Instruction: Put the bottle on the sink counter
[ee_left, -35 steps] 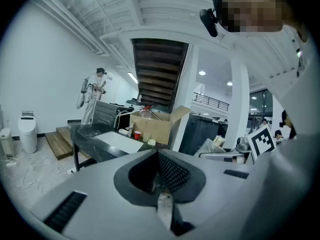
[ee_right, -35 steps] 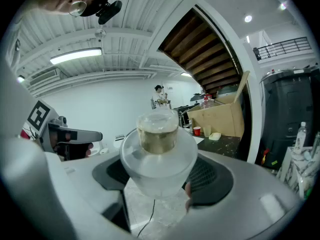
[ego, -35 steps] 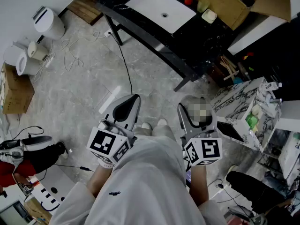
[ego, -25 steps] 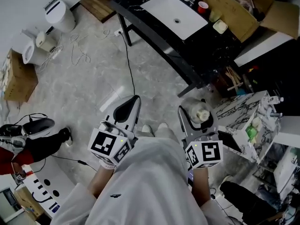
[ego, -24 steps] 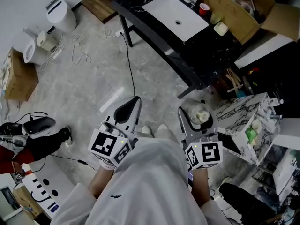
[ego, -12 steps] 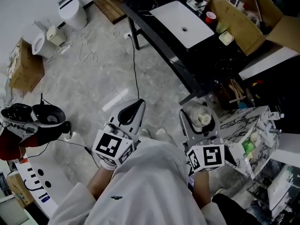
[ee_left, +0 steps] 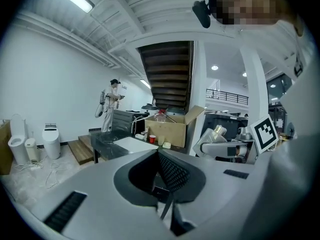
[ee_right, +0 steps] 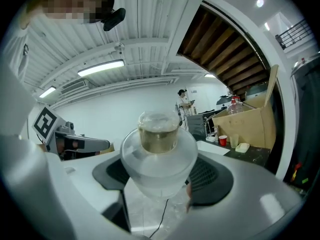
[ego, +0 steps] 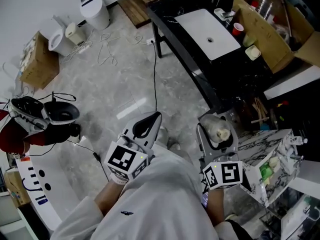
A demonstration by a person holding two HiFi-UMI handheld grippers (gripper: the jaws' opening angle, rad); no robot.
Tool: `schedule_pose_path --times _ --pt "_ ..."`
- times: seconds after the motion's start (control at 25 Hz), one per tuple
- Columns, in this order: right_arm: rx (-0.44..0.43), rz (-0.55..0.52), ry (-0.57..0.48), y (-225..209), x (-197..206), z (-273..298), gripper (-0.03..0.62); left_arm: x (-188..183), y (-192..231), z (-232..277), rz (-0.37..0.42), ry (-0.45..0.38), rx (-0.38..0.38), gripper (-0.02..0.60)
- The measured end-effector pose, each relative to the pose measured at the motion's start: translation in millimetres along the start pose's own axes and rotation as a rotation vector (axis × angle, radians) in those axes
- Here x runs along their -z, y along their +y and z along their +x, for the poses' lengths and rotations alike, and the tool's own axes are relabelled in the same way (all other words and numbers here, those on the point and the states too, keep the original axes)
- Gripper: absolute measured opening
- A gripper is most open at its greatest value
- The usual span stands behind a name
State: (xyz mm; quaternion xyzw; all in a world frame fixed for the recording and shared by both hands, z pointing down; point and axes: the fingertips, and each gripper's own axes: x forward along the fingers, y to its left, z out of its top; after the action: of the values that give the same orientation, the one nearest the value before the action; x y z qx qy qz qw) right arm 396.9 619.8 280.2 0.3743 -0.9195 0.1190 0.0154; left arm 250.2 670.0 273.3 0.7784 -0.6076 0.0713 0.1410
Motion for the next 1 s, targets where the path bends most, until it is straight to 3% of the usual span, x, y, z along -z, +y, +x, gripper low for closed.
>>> schedule_pose_path --times 0.48,1.0 --pt "-0.042 -0.013 0.031 -10 1 66 0.345 -10 50 42 -0.028 -0.006 -0.029 0.008" --pt "-0.035 -0.033 0.086 -32 -30 227 0.344 -52 175 141 -0.087 0.017 -0.027 0.008"
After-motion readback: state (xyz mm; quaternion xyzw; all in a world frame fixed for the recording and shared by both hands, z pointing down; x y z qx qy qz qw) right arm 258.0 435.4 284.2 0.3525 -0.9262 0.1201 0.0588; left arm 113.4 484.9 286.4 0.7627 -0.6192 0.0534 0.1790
